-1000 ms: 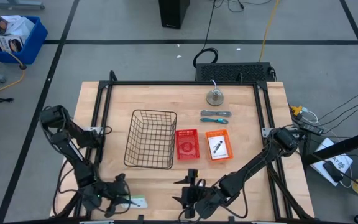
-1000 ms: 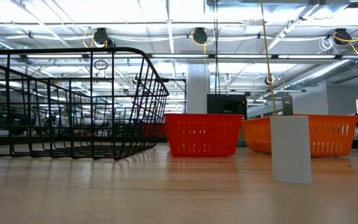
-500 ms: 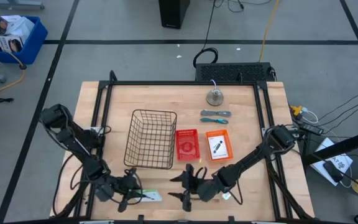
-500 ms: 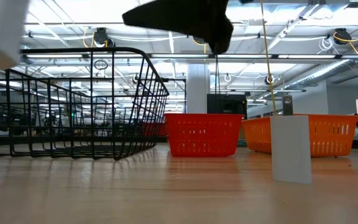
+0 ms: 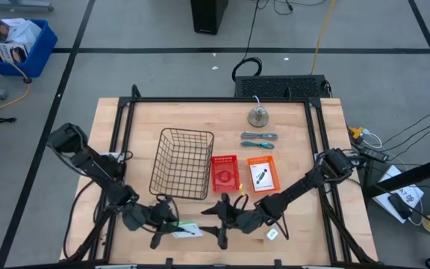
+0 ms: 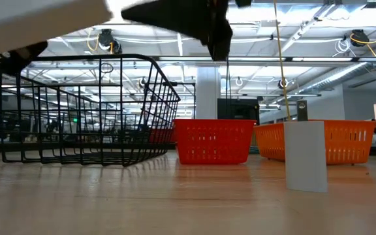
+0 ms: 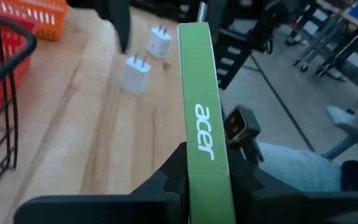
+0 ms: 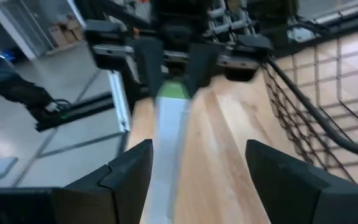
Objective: Pick and place items into bin
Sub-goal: Put the card reader box into the orange basket
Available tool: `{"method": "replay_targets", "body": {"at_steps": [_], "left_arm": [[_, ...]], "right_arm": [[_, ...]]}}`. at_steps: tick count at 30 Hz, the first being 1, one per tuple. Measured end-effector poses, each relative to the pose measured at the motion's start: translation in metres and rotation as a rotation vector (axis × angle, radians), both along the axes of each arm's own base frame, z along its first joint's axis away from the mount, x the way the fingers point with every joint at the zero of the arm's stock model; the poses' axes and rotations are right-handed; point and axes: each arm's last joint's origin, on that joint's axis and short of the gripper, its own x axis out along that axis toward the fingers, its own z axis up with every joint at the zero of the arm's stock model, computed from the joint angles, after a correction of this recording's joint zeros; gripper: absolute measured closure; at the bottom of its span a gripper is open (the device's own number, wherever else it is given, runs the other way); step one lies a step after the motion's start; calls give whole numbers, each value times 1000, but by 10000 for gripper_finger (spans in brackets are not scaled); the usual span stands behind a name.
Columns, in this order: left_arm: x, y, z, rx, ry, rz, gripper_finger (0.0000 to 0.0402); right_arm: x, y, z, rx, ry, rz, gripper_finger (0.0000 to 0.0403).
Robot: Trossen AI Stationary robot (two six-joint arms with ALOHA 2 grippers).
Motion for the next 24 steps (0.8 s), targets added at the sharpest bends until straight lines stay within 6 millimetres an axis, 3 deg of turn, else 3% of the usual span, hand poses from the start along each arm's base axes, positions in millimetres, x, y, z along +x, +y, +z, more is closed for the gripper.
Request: {"method": "replay_targets", "body": {"at_steps": [11, 16, 20, 24], "left_arm": [[13, 11, 4, -10, -35, 36, 354], [15, 13, 5, -18, -45, 35, 336], [15, 13, 5, -22, -43, 25, 343], [15, 13, 6, -27, -47, 25, 349]], "right_arm": [[2, -3, 3, -5, -24, -5, 151], [5, -9, 3, -10, -25, -19, 163], [6, -9, 2, -14, -24, -18, 215], [5, -7, 2, -3, -20, 33, 314]]}}
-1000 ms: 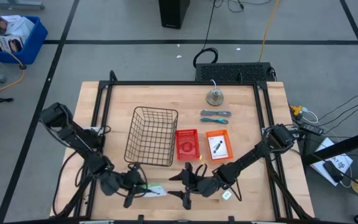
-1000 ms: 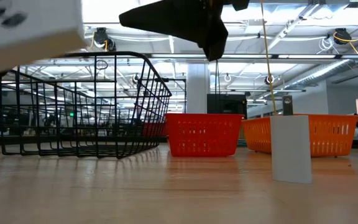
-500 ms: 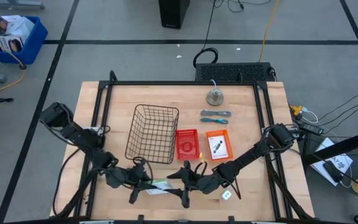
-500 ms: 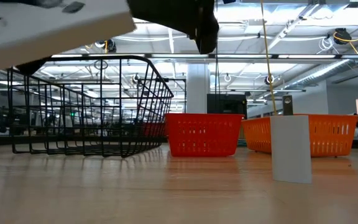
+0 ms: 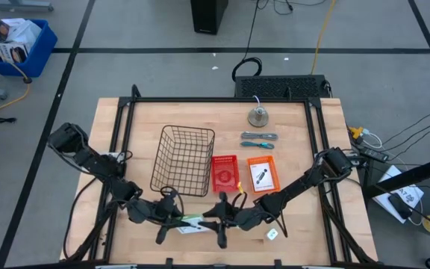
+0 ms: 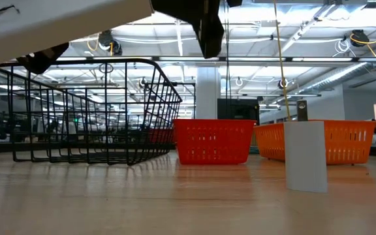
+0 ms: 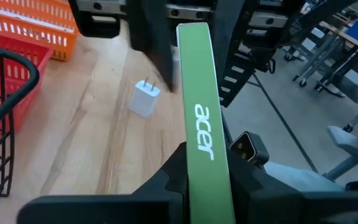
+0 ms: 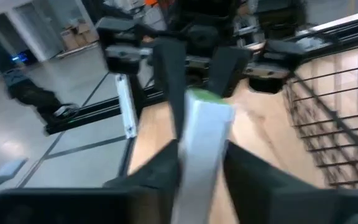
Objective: Pick and place items into bin
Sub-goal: Put the card reader box into the orange basket
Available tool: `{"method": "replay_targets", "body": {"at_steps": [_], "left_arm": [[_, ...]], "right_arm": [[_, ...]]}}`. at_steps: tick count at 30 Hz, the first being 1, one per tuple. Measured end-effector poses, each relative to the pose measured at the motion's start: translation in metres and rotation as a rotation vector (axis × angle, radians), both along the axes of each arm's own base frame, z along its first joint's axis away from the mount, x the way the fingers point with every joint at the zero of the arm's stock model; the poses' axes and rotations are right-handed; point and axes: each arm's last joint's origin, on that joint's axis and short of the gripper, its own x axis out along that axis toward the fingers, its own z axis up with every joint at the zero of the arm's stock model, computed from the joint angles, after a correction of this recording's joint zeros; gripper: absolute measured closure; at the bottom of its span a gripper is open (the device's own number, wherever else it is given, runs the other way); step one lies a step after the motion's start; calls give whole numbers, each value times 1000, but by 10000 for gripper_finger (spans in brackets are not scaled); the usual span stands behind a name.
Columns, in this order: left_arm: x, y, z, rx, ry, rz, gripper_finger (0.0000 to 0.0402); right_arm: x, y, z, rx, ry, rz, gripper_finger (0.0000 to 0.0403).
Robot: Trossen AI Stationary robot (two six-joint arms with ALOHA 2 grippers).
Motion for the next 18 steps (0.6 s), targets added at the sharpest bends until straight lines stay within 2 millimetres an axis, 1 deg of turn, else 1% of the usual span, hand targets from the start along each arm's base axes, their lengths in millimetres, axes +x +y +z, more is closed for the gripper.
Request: {"method": "replay_targets", "body": {"at_steps": [2, 3, 7, 11, 14, 18], "left_arm": [[0, 0, 0, 4, -3, -3, 341], [0, -1, 0, 1, -4, -3, 335], [0, -2, 3, -41, -12, -52, 310], [0, -5, 5, -86, -8, -117, 288], [-1, -6, 5, -113, -1, -137, 275], [-1, -7, 7, -121, -16, -143, 262]], "right_arm": [[0, 1, 0, 8, 0, 16, 364], [-1, 2, 0, 5, -1, 27, 368], [-4, 9, 1, 5, -4, 44, 367], [-14, 20, 8, -20, -9, 72, 368], [-27, 27, 21, -94, 14, 56, 368], [-55, 34, 43, -186, 77, -29, 368]]}}
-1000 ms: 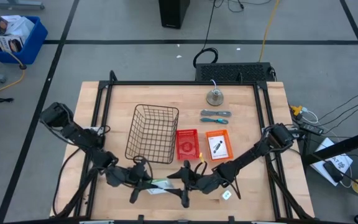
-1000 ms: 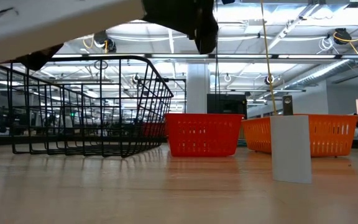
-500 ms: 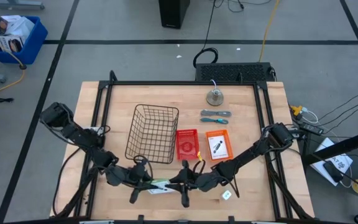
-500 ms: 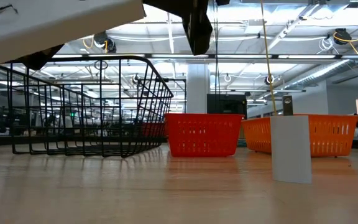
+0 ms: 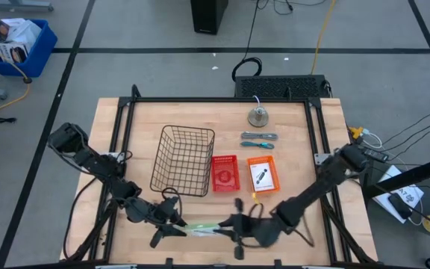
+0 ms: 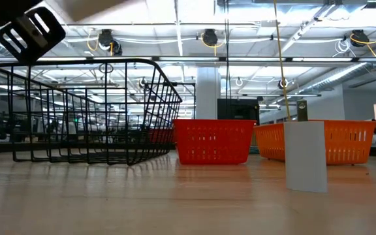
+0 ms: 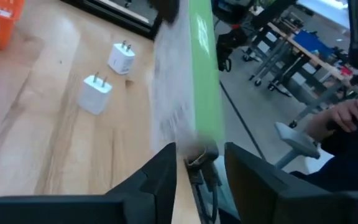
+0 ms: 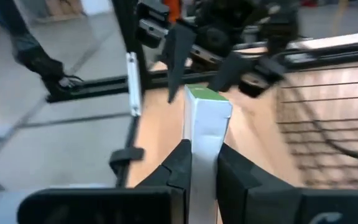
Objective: Pick and place items into bin
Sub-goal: Put the card reader box into the orange basket
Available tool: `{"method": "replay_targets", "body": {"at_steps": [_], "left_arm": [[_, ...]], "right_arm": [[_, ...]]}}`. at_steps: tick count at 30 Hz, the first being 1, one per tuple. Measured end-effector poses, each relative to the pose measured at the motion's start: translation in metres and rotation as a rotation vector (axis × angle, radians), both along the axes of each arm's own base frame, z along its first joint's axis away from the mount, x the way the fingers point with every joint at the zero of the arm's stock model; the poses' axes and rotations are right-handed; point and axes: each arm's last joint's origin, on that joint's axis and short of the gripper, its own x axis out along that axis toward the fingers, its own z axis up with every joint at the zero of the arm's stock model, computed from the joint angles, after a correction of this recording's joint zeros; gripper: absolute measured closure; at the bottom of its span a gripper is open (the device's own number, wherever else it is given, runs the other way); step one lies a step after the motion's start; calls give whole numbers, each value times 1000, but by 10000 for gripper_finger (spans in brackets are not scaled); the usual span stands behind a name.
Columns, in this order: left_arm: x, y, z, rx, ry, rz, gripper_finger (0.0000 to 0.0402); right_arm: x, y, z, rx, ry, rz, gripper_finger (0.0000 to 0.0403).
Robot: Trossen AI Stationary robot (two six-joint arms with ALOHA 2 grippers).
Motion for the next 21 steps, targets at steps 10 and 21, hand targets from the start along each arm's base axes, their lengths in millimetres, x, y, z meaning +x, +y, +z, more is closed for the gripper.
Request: {"method": "replay_targets", "body": {"at_steps": [10, 21], "left_arm": [[-2, -2, 1, -3, -12, -13, 254], [-2, -2, 1, 3, -13, -12, 254]], "right_arm": [[-54, 1, 27, -282, 79, -177, 368], [-72, -32, 18, -598, 255, -333, 367]]}}
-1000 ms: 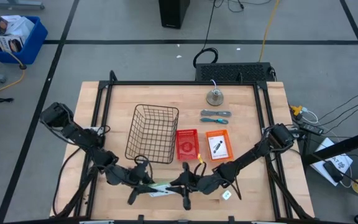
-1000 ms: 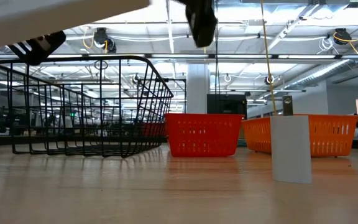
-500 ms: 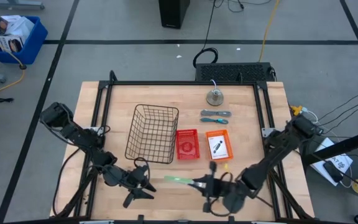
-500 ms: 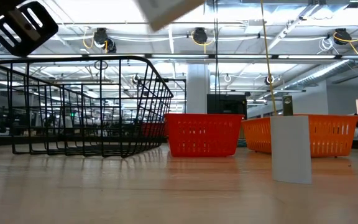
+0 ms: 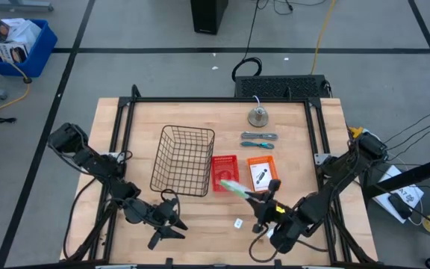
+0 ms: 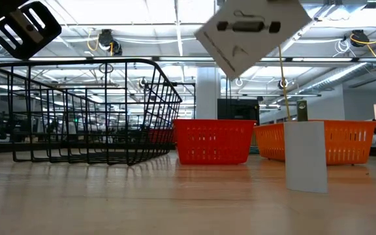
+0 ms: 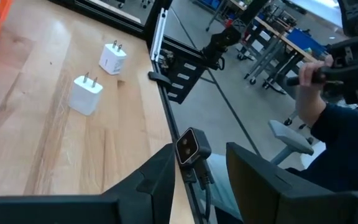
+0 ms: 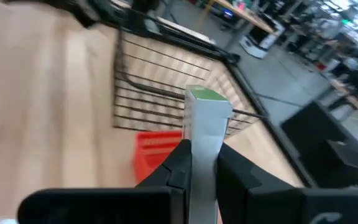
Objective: Pick and place items into bin
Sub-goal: Put the card reader box into the orange basket
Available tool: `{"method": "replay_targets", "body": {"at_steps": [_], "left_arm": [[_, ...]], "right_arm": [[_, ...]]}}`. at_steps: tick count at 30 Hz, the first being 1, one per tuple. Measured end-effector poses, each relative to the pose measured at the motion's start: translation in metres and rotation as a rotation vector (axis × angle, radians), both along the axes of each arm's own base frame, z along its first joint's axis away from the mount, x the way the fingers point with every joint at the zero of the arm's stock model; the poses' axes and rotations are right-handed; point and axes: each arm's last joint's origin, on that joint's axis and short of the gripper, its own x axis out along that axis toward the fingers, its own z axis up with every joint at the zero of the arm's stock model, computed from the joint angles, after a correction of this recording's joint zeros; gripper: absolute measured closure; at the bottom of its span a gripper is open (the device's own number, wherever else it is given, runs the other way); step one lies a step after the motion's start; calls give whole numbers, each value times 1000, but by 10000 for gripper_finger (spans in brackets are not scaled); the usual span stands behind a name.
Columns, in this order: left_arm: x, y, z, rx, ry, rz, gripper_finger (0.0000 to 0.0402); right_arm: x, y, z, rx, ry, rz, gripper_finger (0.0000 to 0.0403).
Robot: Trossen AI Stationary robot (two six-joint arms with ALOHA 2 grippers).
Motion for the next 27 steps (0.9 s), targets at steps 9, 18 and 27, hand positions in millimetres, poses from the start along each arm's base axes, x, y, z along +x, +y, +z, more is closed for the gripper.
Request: {"method": "replay_targets", "body": {"at_steps": [9, 18, 27], "left_arm": [[0, 0, 0, 11, -4, -2, 254], [0, 0, 0, 15, -7, 2, 254], [0, 0, 0, 14, -7, 2, 254]], "right_arm": [[-9, -30, -10, -83, 133, -132, 368], [-13, -65, -16, -43, 376, -276, 363], [-10, -85, -19, -12, 562, -312, 363]]}}
